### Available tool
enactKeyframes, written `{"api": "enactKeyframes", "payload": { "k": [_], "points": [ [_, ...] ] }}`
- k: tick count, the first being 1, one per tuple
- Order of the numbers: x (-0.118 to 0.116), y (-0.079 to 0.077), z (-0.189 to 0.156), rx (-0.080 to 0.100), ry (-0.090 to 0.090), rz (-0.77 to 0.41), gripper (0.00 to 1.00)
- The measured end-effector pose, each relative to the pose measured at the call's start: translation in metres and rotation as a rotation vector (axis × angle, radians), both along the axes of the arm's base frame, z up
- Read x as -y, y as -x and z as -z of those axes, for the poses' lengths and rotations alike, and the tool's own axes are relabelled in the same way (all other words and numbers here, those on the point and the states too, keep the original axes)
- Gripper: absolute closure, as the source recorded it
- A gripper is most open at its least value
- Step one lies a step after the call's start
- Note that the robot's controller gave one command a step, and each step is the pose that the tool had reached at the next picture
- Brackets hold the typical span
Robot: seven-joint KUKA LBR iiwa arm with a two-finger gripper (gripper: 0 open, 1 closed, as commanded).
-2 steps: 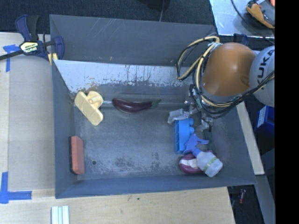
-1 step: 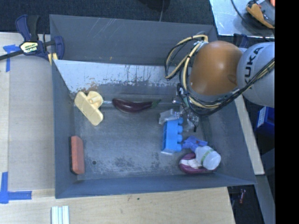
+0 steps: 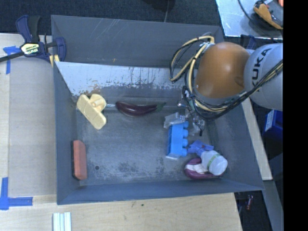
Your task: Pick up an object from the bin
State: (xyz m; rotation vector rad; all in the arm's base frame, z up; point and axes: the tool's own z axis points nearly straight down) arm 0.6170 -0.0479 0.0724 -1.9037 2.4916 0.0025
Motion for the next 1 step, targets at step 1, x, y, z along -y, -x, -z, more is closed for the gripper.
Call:
{"api": "enactKeyframes", "payload": {
  "k": [1],
  "points": [
    [-0.0003, 0.0033, -0.0307, -0.008, -0.001, 0.000, 1.00]
  ]
}}
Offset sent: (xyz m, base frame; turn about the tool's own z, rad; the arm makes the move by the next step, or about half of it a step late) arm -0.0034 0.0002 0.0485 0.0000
